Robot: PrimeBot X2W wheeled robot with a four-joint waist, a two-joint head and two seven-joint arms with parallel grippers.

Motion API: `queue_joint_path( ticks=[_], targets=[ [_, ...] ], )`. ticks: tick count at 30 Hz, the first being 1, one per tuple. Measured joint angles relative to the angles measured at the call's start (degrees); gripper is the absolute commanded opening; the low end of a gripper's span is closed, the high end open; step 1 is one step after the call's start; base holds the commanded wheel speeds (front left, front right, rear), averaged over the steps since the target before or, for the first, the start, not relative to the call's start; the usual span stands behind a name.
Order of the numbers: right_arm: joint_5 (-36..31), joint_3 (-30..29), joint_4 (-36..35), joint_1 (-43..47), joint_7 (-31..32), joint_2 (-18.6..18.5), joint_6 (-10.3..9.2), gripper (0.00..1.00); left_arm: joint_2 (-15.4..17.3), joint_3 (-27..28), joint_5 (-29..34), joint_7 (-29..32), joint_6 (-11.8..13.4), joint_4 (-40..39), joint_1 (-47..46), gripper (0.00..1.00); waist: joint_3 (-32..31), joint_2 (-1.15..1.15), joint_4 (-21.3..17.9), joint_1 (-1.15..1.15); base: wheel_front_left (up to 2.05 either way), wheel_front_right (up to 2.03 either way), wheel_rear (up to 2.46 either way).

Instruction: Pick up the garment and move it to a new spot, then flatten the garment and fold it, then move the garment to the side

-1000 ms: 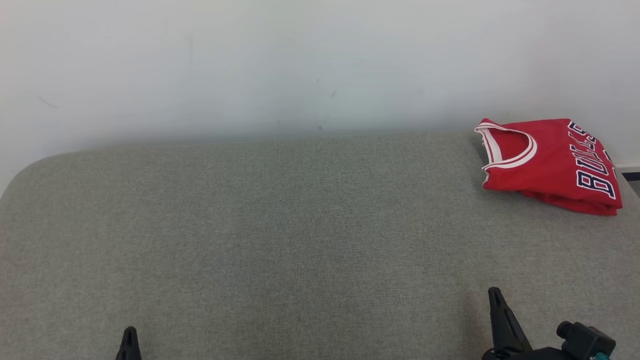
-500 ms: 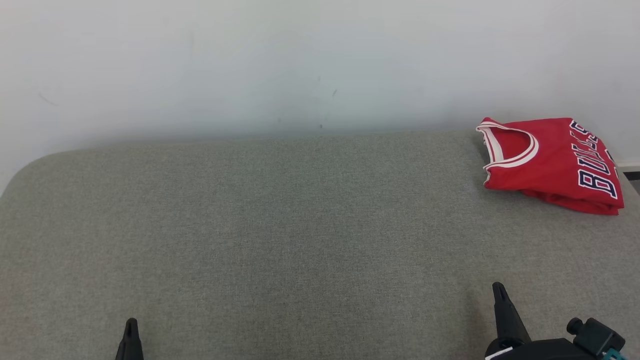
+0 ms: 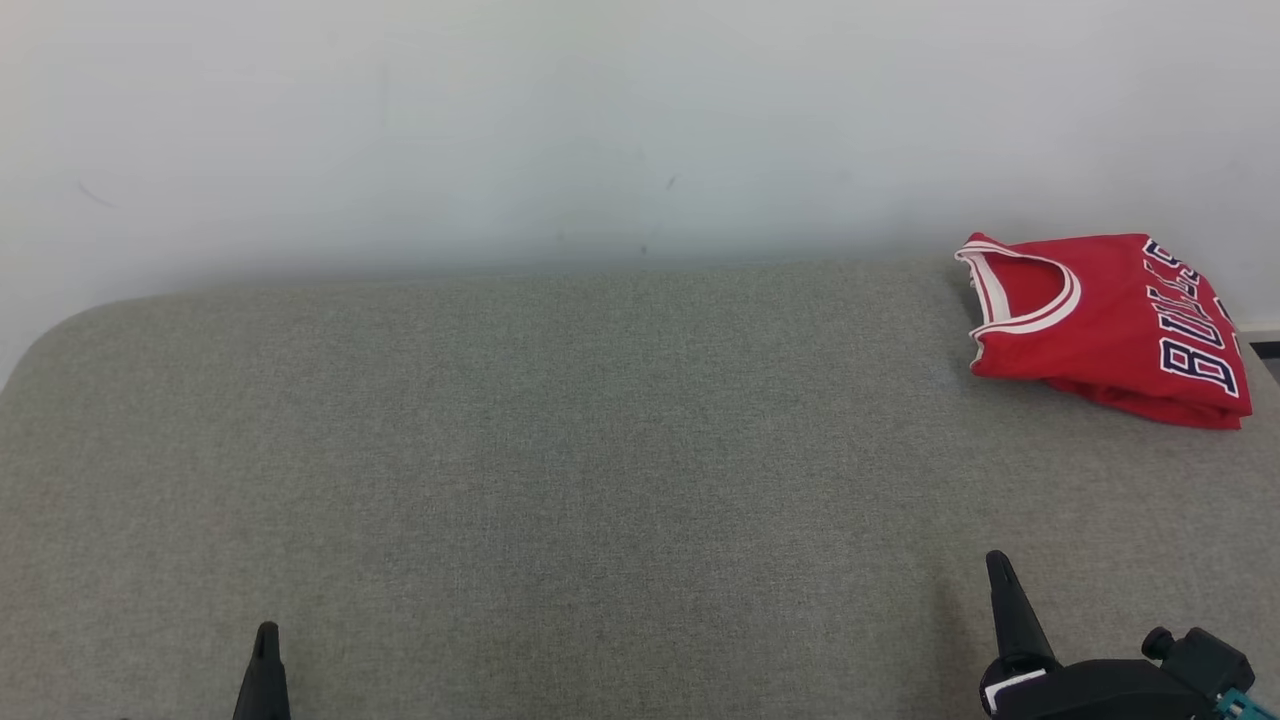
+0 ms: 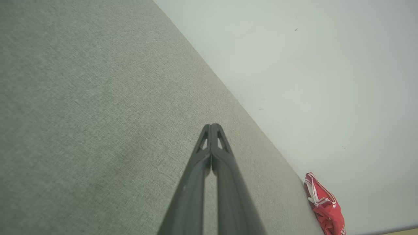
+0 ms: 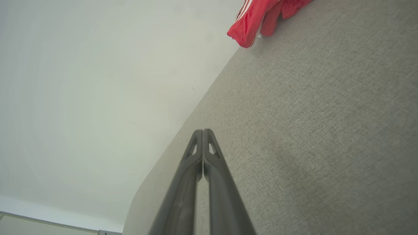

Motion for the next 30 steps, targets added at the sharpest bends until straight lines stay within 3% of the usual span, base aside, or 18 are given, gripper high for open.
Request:
queue_joint_path(
  ticks=[30],
  targets=[
    [17.08,-1.79,0.31,-2.46,4.64,0.78,-0.01,0.0,-0.1,0.3,-18.18,4.55,-0.53,0.53,-3.13,0.0,0.51,0.0,0.28,0.0,0.0,0.0,0.0]
  ],
)
